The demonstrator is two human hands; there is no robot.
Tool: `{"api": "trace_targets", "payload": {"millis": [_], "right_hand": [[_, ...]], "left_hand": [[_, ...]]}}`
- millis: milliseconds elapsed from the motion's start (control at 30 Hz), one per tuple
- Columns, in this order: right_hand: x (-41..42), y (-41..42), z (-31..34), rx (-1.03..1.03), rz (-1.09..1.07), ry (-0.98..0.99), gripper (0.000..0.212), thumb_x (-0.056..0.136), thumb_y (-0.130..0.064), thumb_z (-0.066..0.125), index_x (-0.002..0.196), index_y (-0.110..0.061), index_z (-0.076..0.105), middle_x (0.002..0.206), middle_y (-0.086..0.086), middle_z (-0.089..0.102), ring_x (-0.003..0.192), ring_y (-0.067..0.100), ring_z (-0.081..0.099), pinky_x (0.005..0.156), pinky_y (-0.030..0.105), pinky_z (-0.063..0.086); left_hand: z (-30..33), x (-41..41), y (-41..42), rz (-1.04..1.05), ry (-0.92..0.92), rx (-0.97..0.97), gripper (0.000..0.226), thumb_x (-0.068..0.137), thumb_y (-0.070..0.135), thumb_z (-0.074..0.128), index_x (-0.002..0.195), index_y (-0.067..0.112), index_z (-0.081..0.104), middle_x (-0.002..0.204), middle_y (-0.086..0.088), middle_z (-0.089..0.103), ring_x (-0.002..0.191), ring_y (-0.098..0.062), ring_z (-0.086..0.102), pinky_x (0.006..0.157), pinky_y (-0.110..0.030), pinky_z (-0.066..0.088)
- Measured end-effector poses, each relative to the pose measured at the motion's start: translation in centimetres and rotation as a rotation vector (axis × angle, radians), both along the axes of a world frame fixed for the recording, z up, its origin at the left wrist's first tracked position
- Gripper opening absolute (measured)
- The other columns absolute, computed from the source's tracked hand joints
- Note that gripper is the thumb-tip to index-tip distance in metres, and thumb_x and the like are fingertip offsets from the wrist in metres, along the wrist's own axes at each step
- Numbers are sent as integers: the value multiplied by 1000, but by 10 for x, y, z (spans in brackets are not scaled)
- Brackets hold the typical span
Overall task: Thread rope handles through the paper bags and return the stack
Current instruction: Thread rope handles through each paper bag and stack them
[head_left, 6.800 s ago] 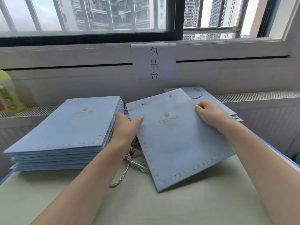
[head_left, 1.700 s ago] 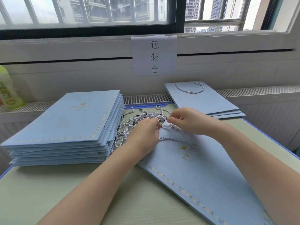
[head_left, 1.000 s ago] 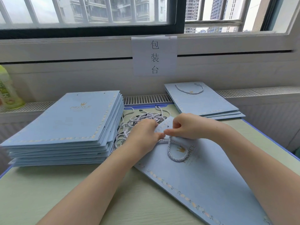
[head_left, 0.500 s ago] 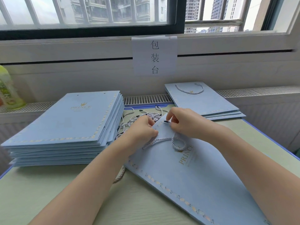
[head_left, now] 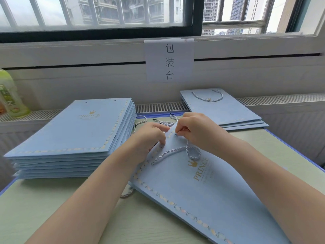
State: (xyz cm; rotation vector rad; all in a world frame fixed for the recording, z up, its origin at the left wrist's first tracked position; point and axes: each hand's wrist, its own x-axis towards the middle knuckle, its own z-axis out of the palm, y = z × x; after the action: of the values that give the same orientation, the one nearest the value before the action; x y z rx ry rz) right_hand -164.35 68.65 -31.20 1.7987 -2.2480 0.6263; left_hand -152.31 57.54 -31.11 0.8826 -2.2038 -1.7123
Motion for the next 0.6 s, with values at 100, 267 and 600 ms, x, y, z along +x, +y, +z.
{"api": "trace_targets", "payload": {"millis": [100,267,600], "right_hand": [[2,-2,-3,-57,32,-1,6,84,-4,61,82,-8,64,79,-6,49,75,16,44,67,29,39],[2,-3,-1,-65,59,-40,6,84,-7,64,83,-7,70,81,-1,57,76,16,48,69,27,39],[0,-1,-3,-167,35,-35,17,87,1,58,97,-8,68,89,4,65,78,19,56,72,32,47]], "left_hand": [[-1,0,1,51,59,115,54,68,-19,38,70,18,77,87,-22,67,71,-28,53,64,-31,42],[1,2,0,62,76,248,40,77,-14,40,95,5,70,81,-17,64,59,-25,55,55,-26,42],[1,4,-4,13,135,416,36,83,-6,43,107,4,68,76,-12,63,50,-17,58,45,-18,49]]}}
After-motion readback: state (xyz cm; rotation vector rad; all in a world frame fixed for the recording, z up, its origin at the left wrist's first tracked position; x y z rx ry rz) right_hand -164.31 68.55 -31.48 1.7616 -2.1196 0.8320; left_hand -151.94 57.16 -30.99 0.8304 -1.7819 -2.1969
